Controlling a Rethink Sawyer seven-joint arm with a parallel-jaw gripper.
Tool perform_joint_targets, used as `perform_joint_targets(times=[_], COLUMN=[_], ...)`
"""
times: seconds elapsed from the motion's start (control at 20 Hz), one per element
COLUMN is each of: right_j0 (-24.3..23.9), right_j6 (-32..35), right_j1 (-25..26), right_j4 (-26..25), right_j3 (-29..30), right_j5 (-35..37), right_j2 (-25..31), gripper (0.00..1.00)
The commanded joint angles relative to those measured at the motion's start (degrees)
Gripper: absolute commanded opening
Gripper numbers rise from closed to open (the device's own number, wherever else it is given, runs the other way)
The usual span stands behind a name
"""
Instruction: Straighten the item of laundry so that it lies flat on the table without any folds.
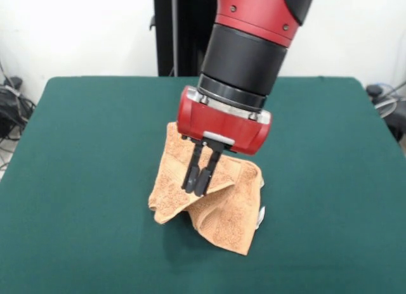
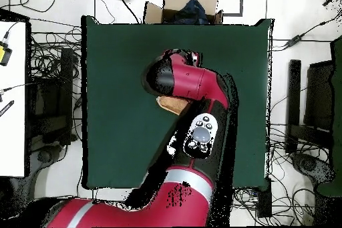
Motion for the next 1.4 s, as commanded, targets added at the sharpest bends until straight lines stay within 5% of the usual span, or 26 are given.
perform_joint_targets(times=[0.05, 0.55, 1.4], right_j0=[3.26, 7.1, 9.86], right_j6=[23.12, 28.41, 32.17], right_j1=[4.91, 8.37, 11.66], right_j4=[7.44, 18.01, 21.38], right_j3=[1.63, 2.92, 2.71], right_j5=[2.23, 4.4, 8.31], right_j2=[-4.11, -9.86, -13.43], gripper=[0.0, 0.0, 0.0])
